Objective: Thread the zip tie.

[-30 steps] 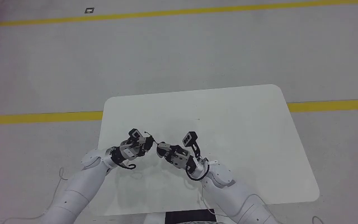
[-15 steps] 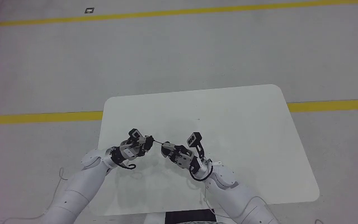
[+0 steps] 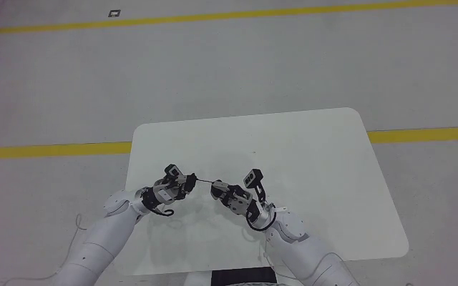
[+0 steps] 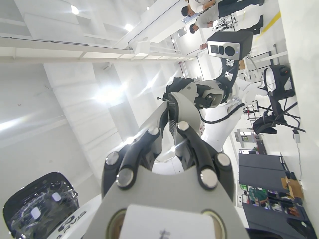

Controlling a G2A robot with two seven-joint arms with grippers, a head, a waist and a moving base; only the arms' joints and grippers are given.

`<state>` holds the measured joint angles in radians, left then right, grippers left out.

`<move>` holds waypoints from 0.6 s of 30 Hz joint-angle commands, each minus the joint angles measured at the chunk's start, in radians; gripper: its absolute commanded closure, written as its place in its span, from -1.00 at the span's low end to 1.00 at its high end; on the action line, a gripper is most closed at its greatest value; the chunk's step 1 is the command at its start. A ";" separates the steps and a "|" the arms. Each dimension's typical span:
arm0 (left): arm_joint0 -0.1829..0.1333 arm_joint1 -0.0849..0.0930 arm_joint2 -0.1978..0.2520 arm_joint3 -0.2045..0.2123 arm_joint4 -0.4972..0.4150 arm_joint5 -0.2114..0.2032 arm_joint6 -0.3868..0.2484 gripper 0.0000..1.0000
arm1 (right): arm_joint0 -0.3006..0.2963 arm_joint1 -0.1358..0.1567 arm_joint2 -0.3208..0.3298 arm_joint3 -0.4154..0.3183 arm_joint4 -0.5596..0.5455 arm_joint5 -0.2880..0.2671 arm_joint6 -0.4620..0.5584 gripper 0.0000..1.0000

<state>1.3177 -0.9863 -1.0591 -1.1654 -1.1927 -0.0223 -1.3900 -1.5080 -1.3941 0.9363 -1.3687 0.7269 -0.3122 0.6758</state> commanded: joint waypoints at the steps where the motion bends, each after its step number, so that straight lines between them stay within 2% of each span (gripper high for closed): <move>1: 0.000 0.000 0.000 0.000 0.000 0.000 0.000 1.00 | -0.002 0.001 0.002 -0.003 -0.001 0.000 -0.001 1.00; 18: 0.000 0.000 0.000 0.000 0.000 0.000 0.000 1.00 | -0.029 0.011 0.023 -0.023 -0.014 0.002 -0.015 1.00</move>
<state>1.3177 -0.9863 -1.0591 -1.1654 -1.1927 -0.0223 -1.3900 -1.5359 -1.3840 0.9585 -1.3914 0.7135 -0.3102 0.6608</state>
